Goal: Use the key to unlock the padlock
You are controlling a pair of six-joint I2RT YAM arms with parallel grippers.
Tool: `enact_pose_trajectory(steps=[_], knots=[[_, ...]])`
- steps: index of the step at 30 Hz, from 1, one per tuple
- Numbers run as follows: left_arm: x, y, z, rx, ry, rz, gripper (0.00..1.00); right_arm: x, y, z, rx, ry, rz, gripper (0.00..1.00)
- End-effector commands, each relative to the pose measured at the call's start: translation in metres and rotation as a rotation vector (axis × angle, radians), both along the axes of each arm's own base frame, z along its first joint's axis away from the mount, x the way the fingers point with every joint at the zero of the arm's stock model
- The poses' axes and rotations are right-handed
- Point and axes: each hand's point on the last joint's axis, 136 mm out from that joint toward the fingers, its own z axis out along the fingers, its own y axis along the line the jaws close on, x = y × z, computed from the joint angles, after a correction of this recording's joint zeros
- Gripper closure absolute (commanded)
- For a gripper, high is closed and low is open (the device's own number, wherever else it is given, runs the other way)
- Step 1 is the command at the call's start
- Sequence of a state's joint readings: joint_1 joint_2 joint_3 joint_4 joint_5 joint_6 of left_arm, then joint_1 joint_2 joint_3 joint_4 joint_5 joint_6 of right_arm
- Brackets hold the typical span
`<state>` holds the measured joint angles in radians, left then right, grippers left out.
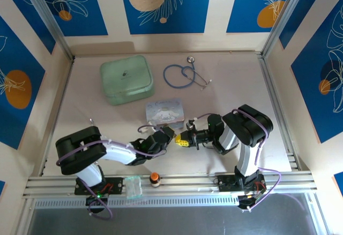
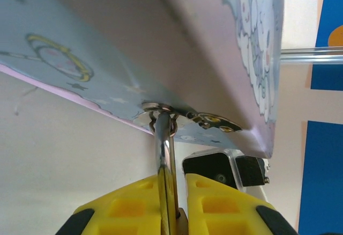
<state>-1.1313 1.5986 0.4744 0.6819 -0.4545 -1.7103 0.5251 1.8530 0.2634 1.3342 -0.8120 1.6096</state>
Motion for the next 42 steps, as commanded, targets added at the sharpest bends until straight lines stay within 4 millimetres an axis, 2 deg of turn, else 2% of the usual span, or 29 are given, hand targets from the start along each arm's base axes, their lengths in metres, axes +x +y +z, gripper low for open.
enact_pose_trajectory(steps=[1,9,10,13,15,22,25,29,35,39,42], knots=[[-0.033,-0.077,0.07,-0.248,-0.035,-0.287,1.0,0.042,0.016,0.028,0.029,-0.167,-0.181,1.0],[-0.036,-0.073,0.066,-0.281,-0.022,-0.282,1.0,0.048,0.016,0.033,0.035,-0.194,-0.219,1.0],[-0.036,-0.072,0.066,-0.283,-0.026,-0.278,1.0,0.047,0.014,0.033,0.035,-0.197,-0.214,0.97],[-0.036,-0.067,0.066,-0.278,-0.029,-0.269,1.0,0.045,0.005,0.027,0.017,-0.194,-0.227,0.79],[-0.036,-0.063,0.065,-0.266,-0.031,-0.26,1.0,0.043,0.0,0.022,0.0,-0.186,-0.239,0.74],[-0.028,-0.043,0.053,-0.2,-0.031,-0.206,1.0,0.032,0.001,0.006,-0.05,-0.167,-0.226,0.71],[-0.025,-0.036,0.05,-0.189,-0.031,-0.187,1.0,0.03,-0.002,0.004,-0.058,-0.168,-0.235,0.7],[-0.021,-0.027,0.04,-0.146,-0.02,-0.164,1.0,0.024,-0.007,0.002,-0.078,-0.18,-0.239,0.63],[-0.015,-0.017,0.025,-0.066,-0.017,-0.141,1.0,0.009,-0.019,-0.009,-0.175,-0.192,-0.228,0.62],[-0.014,-0.013,0.016,-0.029,-0.006,-0.133,1.0,0.0,-0.029,-0.012,-0.265,-0.202,-0.22,0.49],[-0.014,-0.015,0.014,-0.043,-0.004,-0.133,1.0,-0.004,-0.039,-0.007,-0.331,-0.229,-0.227,0.47]])
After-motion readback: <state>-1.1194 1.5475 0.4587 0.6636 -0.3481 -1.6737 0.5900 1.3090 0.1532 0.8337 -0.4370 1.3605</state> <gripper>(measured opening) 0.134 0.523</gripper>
